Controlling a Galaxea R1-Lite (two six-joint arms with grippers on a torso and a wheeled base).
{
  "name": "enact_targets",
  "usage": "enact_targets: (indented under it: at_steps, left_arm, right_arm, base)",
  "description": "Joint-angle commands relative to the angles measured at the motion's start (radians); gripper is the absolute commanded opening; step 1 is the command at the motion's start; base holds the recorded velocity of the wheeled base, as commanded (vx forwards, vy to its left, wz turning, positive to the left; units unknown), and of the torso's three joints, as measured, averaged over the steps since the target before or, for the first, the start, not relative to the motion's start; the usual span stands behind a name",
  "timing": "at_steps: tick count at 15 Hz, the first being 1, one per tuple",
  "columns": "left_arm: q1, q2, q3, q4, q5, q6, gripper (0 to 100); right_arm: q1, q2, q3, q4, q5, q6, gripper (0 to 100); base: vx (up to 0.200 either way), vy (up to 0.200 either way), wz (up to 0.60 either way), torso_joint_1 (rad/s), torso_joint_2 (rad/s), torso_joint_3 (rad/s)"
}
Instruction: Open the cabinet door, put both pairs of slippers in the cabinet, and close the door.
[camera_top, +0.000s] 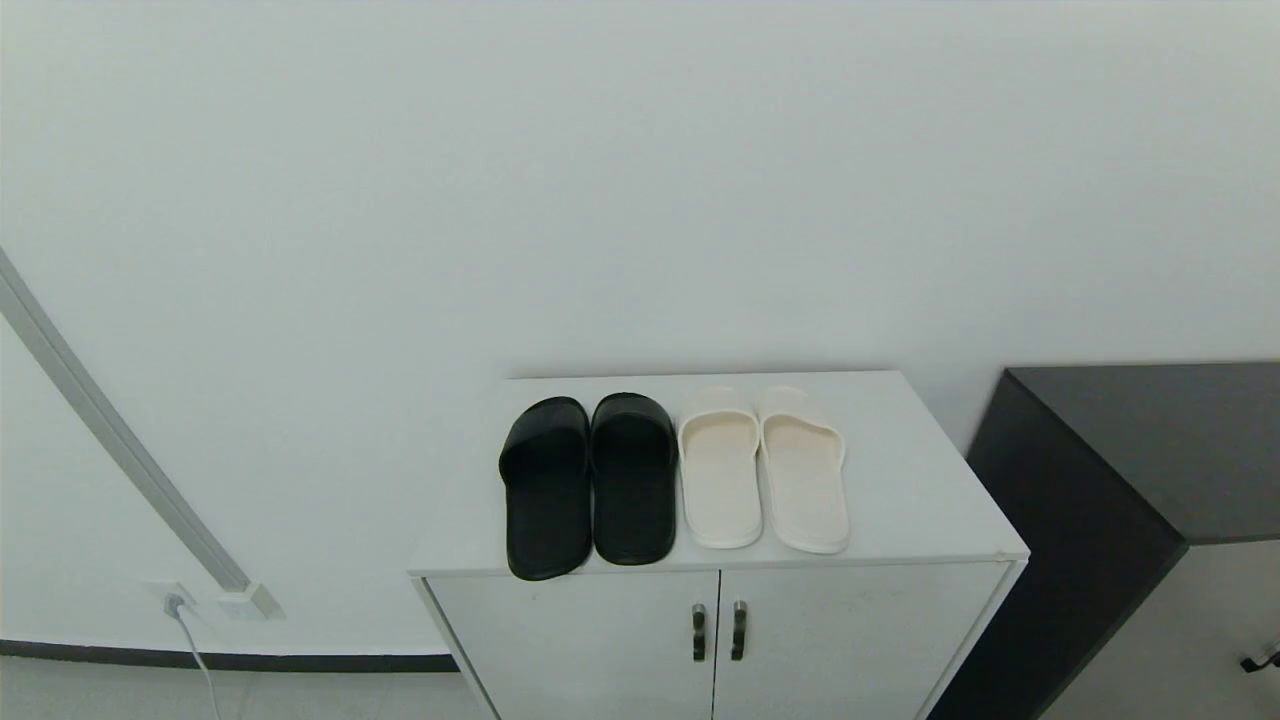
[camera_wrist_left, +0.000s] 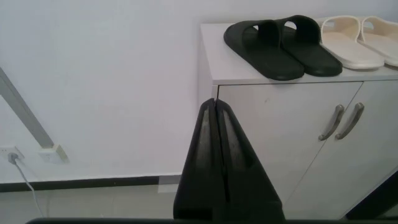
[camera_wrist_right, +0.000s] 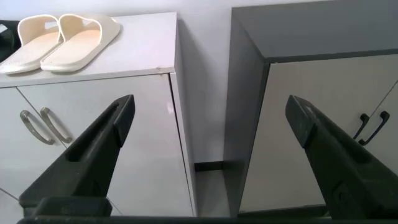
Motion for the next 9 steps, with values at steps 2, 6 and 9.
enact_targets:
  at_steps: [2,6,9]
  left_arm:
    - [0.0,0.0,0.0,0.0,0.001,0.0,0]
    - [0.0,0.0,0.0,0.0,-0.001,0.0,0]
    - [0.0,0.0,0.0,0.0,-0.004,0.0,0]
  right_arm:
    - [0.0,0.001,0.0,-0.001,-0.001,-0.001,100]
    - [0.0,0.0,0.002,-0.003,-0.001,-0.016,100]
    - [-0.004,0.023,-0.049,-0.026,-0.007,-0.042,100]
  base:
    - [0.0,0.0,0.0,0.0,0.0,0.0]
    - [0.0,0.0,0.0,0.0,0.0,0.0]
    - [0.0,0.0,0.0,0.0,0.0,0.0]
